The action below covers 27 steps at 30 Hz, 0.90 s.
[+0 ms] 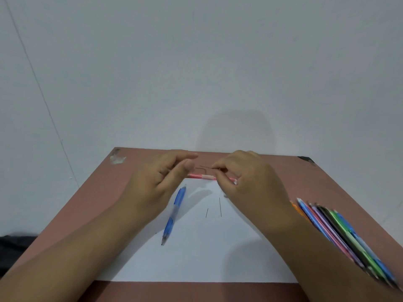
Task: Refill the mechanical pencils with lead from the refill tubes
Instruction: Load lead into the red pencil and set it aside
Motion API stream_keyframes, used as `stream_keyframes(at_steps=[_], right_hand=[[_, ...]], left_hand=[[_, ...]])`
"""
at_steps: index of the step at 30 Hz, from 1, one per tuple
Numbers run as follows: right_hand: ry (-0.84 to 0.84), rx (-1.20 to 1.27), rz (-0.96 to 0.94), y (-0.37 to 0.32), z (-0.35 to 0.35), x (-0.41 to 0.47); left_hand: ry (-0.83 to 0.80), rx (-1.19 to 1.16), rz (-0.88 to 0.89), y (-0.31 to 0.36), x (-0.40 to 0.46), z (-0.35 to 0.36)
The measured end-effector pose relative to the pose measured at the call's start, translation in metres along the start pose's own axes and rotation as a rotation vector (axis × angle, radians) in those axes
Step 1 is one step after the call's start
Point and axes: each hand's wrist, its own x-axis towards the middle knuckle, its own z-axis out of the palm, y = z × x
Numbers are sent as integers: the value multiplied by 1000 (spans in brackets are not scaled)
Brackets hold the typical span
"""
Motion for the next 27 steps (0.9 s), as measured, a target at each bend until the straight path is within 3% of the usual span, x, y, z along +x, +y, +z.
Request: stream_keyframes(at_steps=[5, 7, 10, 17, 21, 27], right_hand=[[50, 31, 108, 9, -6, 1], [97, 62, 166, 10, -7, 2], [166, 147, 243, 9, -8, 2], [181, 291, 347, 14, -8, 1], [186, 321, 369, 16, -9, -1], [183, 428, 439, 11, -9, 1]], left_hand=[[21, 66, -194, 2, 15, -2], [-136, 244, -211, 3, 22, -3], [-422, 665, -23, -1, 31, 12], [-651, 846, -12, -22, 70, 58], [-657, 875, 19, -25, 76, 67], [-533, 820, -54, -22, 76, 50]])
